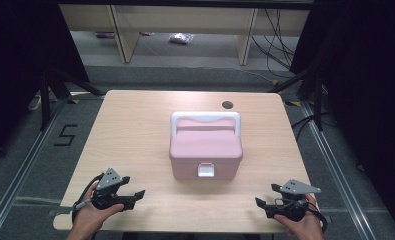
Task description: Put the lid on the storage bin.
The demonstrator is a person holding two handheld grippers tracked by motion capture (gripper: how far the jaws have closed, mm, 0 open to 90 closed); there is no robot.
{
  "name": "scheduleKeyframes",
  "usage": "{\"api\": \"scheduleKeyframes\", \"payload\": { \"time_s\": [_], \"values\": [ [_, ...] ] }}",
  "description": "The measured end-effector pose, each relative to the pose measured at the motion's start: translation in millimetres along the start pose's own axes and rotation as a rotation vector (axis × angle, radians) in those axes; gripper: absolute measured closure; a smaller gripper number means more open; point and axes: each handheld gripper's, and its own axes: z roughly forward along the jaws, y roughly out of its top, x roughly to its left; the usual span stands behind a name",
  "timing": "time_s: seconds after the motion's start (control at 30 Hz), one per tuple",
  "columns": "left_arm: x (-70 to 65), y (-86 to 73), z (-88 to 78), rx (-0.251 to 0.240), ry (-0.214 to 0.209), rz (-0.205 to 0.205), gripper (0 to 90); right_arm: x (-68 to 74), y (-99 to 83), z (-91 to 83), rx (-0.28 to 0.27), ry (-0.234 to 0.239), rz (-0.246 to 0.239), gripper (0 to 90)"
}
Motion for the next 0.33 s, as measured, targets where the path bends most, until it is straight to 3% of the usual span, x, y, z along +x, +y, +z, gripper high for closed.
{"api": "scheduleKeyframes", "payload": {
  "time_s": [0.07,0.17,0.2,0.23,0.27,0.33],
  "values": [
    [-1.5,-0.4,1.3,-0.012,-0.007,-0.016,24.2,0.4,0.1,0.4,0.002,0.003,0.001,20.0],
    [0.2,-0.4,0.5,0.001,-0.002,0.001,24.2,-0.4,-0.2,0.5,0.0,0.003,-0.001,20.0],
    [-0.7,-0.6,1.2,-0.015,-0.004,-0.015,24.2,1.3,-0.7,0.7,0.006,0.011,0.029,20.0],
    [1.0,-0.4,-0.4,0.004,-0.002,0.004,24.2,0.9,-0.8,0.7,0.007,0.01,0.027,20.0],
    [-0.2,-0.9,1.1,-0.019,-0.001,-0.015,24.2,0.6,-0.9,0.7,0.006,0.009,0.025,20.0],
    [0.0,-0.7,1.1,-0.008,-0.005,-0.014,24.3,0.4,-0.9,0.6,0.007,0.008,0.025,20.0]
  ]
}}
